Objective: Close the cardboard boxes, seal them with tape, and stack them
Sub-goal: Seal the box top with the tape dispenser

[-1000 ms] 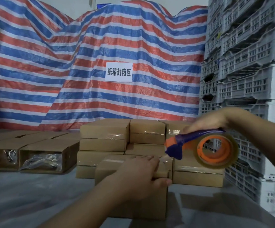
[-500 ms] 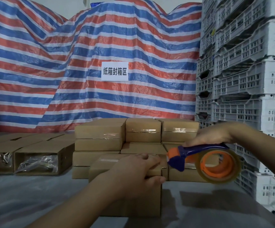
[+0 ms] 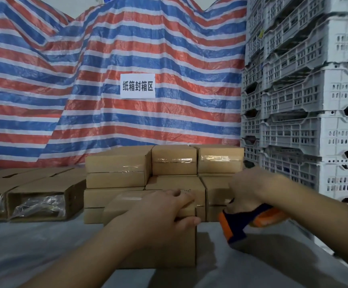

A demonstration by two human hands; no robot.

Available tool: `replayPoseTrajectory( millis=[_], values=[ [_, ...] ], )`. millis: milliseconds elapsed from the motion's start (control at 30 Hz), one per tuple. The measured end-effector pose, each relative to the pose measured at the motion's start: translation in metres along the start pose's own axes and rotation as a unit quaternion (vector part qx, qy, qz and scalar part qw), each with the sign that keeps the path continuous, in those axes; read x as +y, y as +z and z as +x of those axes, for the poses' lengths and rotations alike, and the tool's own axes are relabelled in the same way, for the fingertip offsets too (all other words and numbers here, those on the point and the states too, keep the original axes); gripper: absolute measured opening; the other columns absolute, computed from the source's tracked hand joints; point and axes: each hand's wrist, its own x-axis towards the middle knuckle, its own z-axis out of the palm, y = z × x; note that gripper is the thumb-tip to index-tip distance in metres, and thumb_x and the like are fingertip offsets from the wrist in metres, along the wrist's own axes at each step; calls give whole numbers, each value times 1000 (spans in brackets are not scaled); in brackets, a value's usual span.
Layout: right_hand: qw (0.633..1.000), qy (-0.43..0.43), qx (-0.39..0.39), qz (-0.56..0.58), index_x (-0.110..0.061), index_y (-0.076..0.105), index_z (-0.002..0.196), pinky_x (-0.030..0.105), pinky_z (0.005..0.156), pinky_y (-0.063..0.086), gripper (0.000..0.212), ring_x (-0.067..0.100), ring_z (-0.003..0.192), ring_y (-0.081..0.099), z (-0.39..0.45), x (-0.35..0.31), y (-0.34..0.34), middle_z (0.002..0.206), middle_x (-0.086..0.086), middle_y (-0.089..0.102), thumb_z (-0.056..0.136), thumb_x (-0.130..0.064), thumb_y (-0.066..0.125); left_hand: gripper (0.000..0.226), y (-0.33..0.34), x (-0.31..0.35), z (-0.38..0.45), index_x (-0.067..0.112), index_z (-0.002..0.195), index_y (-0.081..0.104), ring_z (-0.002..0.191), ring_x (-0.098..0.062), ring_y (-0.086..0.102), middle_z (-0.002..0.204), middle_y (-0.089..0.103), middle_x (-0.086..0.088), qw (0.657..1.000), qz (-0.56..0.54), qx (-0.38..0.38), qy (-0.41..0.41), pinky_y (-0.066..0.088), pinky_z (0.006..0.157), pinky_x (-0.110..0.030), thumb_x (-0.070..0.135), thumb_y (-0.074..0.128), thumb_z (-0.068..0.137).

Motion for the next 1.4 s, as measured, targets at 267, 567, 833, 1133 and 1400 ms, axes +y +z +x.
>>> replayPoseTrajectory(
  millis=[267,567,833,1133,1400],
  values=[
    [962,134,214,105,-27,62,90,25,50,36,62,10,69,62,-20,-1,80,80,-10,64,86,-81,33,68,-1,4,-1,42,151,17,138,-22,35,158,28,2,1000,-3,-4,-11,32,109,-41,71,33,92],
    [950,203,180,156,-24,48,79,26,44,27,62,12,60,46,-34,-26,112,68,-11,45,87,-81,26,66,-2,5,-3,42,150,20,135,-20,39,155,33,3,1000,-3,5,-7,33,108,-40,71,33,92],
    [869,168,314,345,-25,59,92,29,62,47,72,11,76,61,-33,-38,32,86,-6,63,89,-76,9,66,-4,8,-3,40,152,19,140,-21,34,159,27,3,1000,11,-1,-10,30,112,-43,69,32,94],
    [452,37,132,881,-16,42,150,34,110,29,58,20,140,40,34,-107,-8,153,3,45,106,-50,21,69,9,0,0,43,146,22,126,-18,47,147,43,4,999,19,36,-8,40,100,-40,77,26,87],
    [424,100,75,897,-26,59,115,17,52,45,37,6,79,57,24,-121,19,95,-5,59,104,-51,33,69,15,1,1,34,134,35,95,-7,53,114,57,10,994,-15,107,-29,41,79,-26,79,35,82]
  ],
)
